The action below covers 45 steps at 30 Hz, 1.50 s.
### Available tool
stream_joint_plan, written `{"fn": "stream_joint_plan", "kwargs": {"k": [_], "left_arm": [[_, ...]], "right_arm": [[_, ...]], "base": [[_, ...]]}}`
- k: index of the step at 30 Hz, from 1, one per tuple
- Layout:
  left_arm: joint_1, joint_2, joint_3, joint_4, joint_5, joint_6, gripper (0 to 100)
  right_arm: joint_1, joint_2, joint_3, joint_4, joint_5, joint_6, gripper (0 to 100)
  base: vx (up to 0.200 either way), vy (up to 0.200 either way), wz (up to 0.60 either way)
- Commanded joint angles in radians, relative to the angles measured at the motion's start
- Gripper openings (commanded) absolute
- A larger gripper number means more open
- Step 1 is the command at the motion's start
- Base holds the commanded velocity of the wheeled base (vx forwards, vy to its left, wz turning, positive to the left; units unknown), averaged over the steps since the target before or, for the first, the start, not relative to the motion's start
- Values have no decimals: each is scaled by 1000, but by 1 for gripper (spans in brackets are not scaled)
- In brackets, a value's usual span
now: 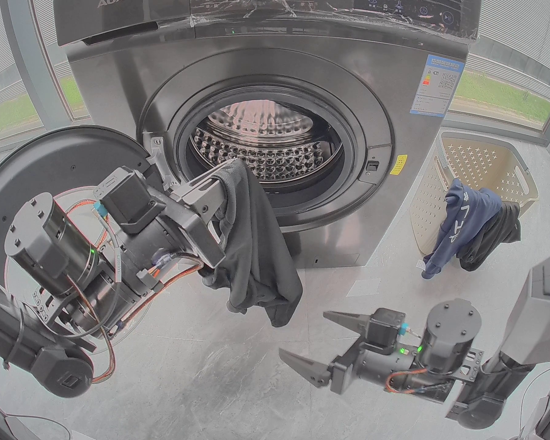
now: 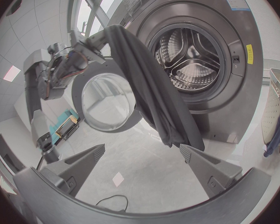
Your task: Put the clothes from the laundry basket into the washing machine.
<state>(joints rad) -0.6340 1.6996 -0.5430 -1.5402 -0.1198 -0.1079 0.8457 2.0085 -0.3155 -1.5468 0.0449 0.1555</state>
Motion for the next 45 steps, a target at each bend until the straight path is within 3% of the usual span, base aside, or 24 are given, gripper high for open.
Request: {"fn": "stream_joint_plan", "kwargs": {"k": [1,9,28,38,45], "left_arm": [[1,-26,-18,-5,-9,-3,0],[11,-32,-52,-5,0,-6,0],[2,-80,-55,8,0,-7,0],[2,-84,-52,9,0,-7,0],[1,-89,-45,8,-6,-7,0]], "right_arm": [[-39,170,-198,-1,-2,-5,100],[-40,219,-364,1,-2,-25,100],[-86,395,-582,1,0,-42,100],[-86,384,-611,1,0,-42,100],[-97,455,-757,11,3,-44,100]], "base": [[0,0,0],[0,0,0],[0,0,0],[0,0,0],[0,0,0]]}}
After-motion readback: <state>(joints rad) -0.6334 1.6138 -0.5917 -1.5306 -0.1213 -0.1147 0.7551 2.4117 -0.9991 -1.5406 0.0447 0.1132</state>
